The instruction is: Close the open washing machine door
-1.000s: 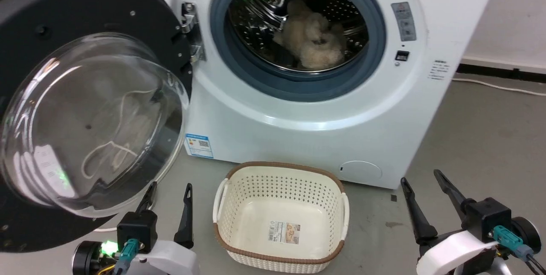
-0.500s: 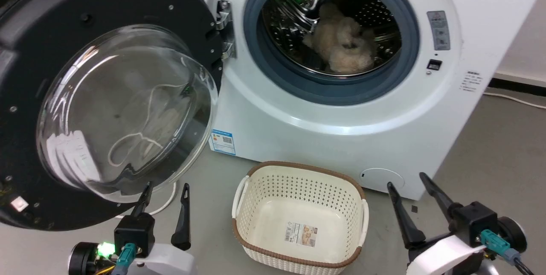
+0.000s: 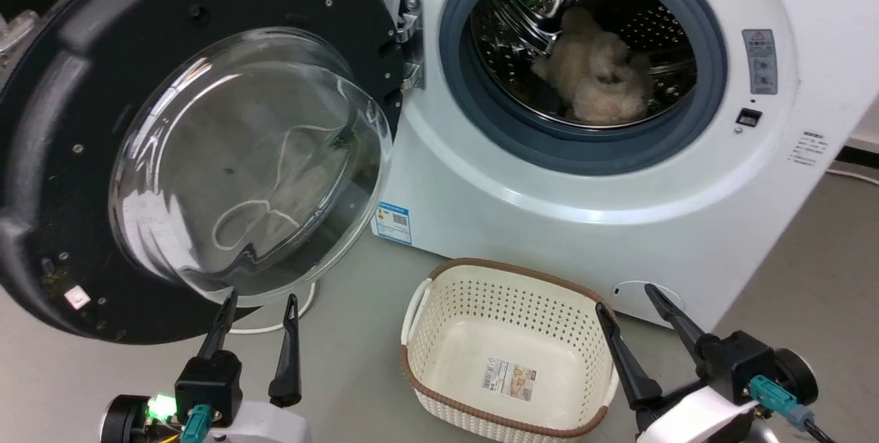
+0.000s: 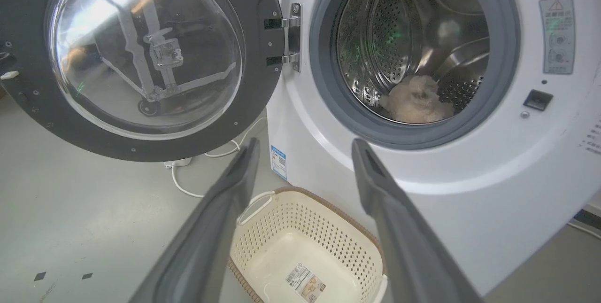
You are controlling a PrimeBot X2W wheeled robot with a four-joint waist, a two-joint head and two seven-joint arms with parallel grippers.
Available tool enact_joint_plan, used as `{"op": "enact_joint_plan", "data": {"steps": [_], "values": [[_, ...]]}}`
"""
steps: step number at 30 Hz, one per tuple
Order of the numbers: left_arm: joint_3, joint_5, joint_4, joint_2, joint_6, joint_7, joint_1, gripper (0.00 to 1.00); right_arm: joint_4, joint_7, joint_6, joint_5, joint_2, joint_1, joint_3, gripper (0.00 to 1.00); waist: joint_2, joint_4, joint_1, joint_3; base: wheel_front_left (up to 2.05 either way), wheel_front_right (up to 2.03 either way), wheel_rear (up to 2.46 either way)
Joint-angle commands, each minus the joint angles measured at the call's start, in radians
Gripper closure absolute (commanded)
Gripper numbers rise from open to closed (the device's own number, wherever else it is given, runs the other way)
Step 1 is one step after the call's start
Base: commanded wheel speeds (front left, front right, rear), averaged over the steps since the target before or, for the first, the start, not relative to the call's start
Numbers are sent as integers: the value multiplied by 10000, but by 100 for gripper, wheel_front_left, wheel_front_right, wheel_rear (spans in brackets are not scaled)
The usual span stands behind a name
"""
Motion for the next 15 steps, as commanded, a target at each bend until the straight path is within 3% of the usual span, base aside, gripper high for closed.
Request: {"op": "enact_joint_plan", "data": {"steps": [1, 15], "values": [[-32, -36, -61, 68, 92, -125, 174, 0, 85, -88, 4, 98, -94, -138, 115, 0, 0, 95, -1, -3, 0, 0, 0], [-144, -76, -166, 137, 283, -397, 310, 0, 322, -360, 4, 302, -309, -225, 585, 0, 0, 655, -1, 11, 0, 0, 0]]}}
